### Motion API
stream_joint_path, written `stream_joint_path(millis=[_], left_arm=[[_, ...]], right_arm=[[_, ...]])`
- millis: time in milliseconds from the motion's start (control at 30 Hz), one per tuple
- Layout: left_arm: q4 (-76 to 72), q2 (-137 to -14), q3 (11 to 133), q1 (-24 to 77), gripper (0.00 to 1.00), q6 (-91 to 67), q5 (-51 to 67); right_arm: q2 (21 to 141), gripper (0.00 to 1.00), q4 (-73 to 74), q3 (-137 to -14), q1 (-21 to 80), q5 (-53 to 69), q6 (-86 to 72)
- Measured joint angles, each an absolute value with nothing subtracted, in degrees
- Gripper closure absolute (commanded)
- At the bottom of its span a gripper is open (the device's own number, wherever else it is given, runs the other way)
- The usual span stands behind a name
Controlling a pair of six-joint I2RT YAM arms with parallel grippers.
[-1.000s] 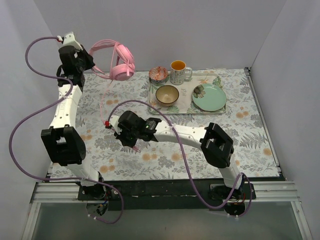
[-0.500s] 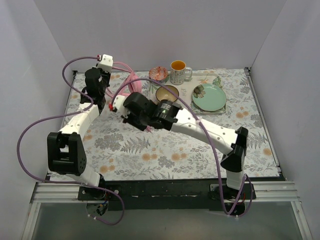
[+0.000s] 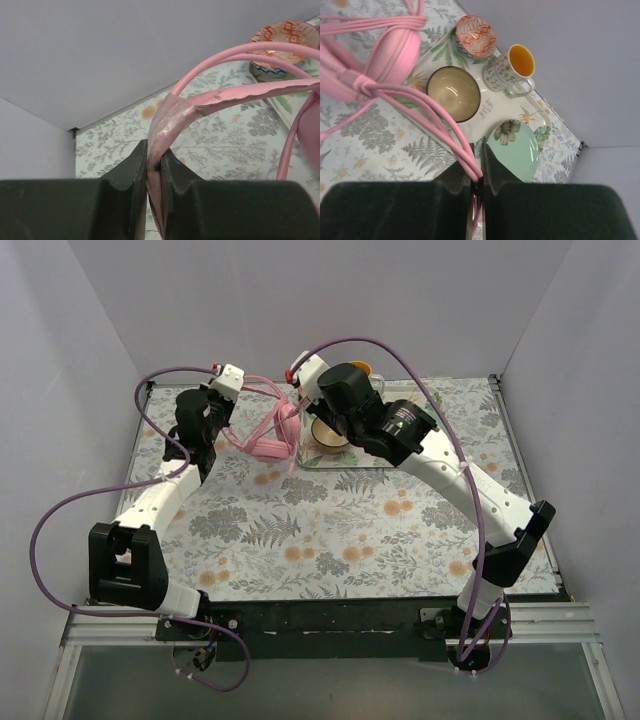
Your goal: Wrap the headphones
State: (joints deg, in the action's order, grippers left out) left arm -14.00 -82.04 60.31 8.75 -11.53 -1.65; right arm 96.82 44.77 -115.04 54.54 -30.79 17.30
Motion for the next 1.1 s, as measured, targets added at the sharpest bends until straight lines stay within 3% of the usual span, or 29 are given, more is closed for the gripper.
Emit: stream_joint_path(millis=[300, 633, 800, 933, 1100], left_arm=[[4.6, -80.8, 65.7, 9.2, 1.00, -18.3, 10.9], [22.4, -79.4, 80.4, 9.2, 1.00, -28.3, 34.7], [25.2, -79.4, 82.1, 8.2, 1.00, -37.1, 47.7], [23.3, -79.4, 80.5, 7.0, 1.00, -45.4, 50.1], [20.4, -79.4, 76.8, 6.4, 1.00, -53.0, 46.0]], right_arm=[[96.2, 0.99, 38.1, -110.7, 42.5, -28.1, 22.5], [96.2, 0.99, 32.2, -108.1, 29.4, -6.2, 18.6], [95.0, 0.99, 25.5, -96.9, 28.7, 8.3, 13.9], [92.7, 0.99, 18.2, -85.3, 28.7, 18.7, 6.8], [92.4, 0.81, 8.2, -76.2, 29.3, 24.3, -4.2]])
